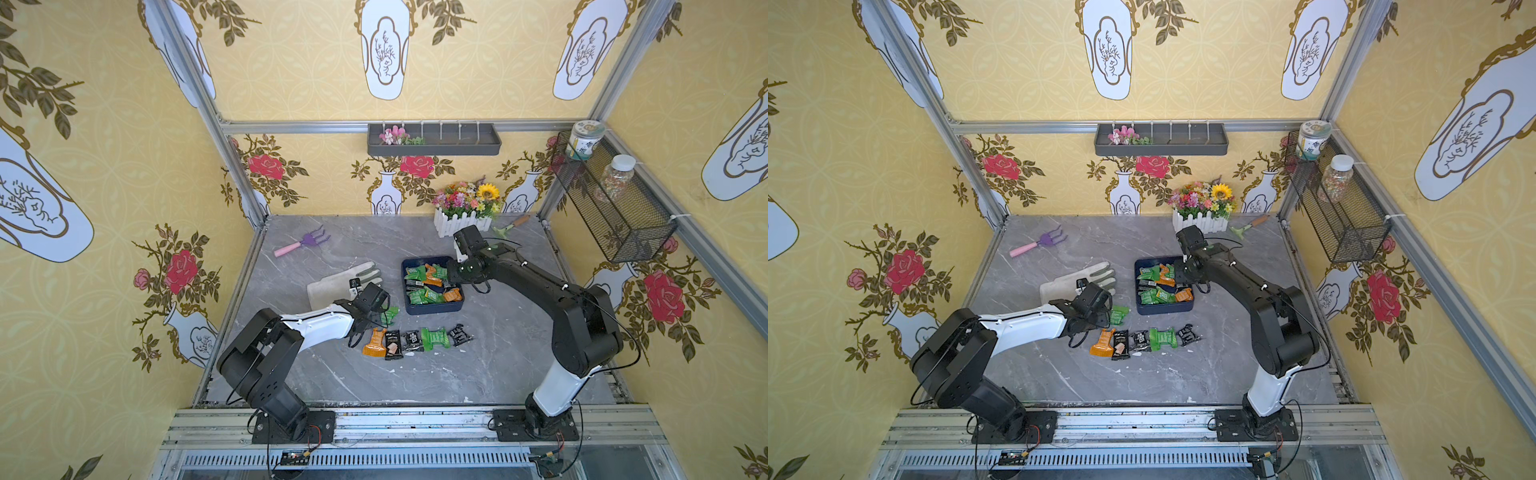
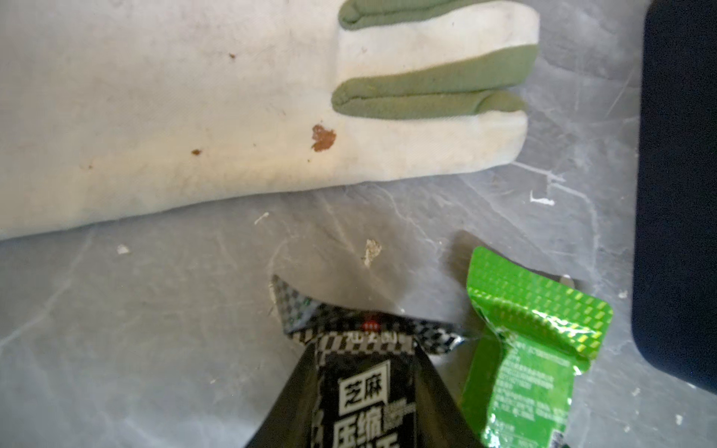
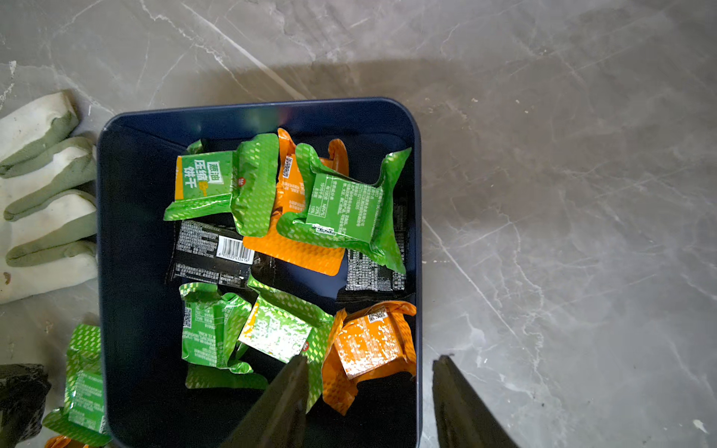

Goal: Take the cookies out of the storage box
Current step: Place the cookie at the center of the board, then pick up the cookie from the storage box.

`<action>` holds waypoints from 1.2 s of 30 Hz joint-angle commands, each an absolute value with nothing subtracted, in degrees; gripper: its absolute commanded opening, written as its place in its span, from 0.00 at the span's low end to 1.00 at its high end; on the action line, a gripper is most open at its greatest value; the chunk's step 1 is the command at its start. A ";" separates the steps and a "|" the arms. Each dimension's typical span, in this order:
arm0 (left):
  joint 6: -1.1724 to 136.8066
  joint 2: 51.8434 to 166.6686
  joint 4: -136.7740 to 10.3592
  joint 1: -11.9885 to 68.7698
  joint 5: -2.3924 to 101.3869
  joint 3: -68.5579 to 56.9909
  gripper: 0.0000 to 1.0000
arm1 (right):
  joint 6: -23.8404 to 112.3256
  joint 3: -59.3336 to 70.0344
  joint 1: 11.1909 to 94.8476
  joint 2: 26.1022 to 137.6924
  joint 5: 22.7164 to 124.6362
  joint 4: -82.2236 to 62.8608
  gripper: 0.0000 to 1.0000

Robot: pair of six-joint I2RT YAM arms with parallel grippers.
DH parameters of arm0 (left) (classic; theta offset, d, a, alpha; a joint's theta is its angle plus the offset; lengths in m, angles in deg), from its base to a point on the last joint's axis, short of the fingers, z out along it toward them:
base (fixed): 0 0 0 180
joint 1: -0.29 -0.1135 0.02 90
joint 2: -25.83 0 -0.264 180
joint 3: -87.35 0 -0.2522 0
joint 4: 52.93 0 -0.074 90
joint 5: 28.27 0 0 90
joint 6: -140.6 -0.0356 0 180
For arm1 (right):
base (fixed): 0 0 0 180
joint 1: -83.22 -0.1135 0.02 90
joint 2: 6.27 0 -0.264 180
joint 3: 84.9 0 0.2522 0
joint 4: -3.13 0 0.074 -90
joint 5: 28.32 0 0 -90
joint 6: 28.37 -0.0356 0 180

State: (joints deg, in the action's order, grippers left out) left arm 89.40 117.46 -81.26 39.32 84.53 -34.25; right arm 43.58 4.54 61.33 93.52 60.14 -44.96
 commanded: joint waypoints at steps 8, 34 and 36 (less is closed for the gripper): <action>90.18 113.68 -82.35 39.32 84.48 -33.42 0.59 | 41.82 6.58 59.28 95.18 60.85 -44.00 0.55; 105.86 110.91 -60.36 39.32 75.85 -33.22 0.59 | 31.03 16.06 58.68 110.58 52.72 -39.93 0.65; 105.88 110.83 -60.37 39.32 75.97 -33.40 0.59 | 31.30 17.36 58.70 112.23 52.79 -40.30 0.66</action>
State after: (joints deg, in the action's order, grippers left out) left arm 105.93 110.77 -61.74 39.32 76.51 -32.85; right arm 31.45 16.17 58.60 110.83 53.82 -40.87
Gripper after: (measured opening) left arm 0.587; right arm 0.657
